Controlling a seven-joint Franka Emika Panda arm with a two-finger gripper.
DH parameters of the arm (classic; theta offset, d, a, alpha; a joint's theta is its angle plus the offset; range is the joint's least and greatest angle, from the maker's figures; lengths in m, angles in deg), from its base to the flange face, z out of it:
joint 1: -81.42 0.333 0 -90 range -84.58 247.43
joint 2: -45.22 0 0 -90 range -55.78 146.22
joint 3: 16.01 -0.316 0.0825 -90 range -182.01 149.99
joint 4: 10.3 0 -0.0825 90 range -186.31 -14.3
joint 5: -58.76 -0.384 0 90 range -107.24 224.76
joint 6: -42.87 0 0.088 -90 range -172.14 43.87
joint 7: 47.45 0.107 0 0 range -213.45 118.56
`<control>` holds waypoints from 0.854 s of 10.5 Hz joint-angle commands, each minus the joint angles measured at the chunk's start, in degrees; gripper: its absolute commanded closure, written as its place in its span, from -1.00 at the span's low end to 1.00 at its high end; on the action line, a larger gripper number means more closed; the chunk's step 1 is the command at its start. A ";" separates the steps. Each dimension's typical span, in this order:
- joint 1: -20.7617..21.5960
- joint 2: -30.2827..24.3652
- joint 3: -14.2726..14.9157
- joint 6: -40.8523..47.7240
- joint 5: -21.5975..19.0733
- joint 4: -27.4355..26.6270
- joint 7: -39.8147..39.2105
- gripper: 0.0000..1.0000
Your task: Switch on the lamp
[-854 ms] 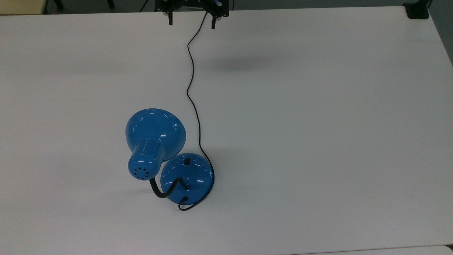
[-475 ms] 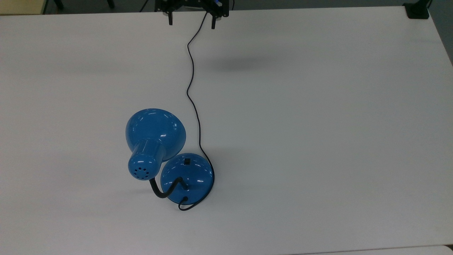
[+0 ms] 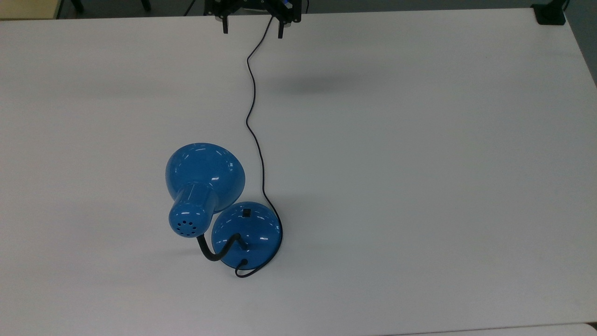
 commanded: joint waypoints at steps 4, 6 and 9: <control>0.22 -0.15 0.48 1.27 -0.25 0.40 -3.96 1.00; 0.04 0.55 0.39 -0.30 -0.43 0.40 -3.95 1.00; -0.31 3.88 0.48 -8.63 -0.43 -1.34 -3.69 1.00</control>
